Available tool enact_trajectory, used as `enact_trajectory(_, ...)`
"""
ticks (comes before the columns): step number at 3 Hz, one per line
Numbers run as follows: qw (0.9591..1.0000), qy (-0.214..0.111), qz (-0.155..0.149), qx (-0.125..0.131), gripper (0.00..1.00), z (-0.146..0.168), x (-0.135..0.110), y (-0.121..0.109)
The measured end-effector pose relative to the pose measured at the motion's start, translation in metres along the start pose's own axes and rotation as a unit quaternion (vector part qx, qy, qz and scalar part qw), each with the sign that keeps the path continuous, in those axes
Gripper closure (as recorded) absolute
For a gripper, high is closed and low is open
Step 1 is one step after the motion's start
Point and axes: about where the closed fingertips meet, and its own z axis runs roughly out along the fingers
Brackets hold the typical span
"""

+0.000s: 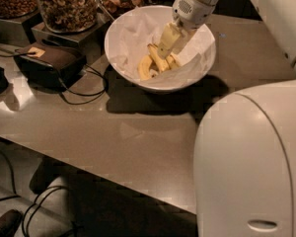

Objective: Pick banana from white bowl

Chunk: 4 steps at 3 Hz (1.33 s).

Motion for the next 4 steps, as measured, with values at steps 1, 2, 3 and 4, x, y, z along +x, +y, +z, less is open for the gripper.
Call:
enact_trajectory(1,1.0,0.0,0.004,-0.001,0.52,0.0,0.001,0.0)
enact_trajectory(2,0.9999,0.007,0.009,-0.003,0.52,-0.003,0.013,0.002)
enact_trajectory(3,0.9998,0.015,0.015,-0.007,0.55,-0.002,0.022,0.003)
enact_trajectory(4,0.9995,0.021,0.017,-0.015,0.56,-0.009,0.03,0.009)
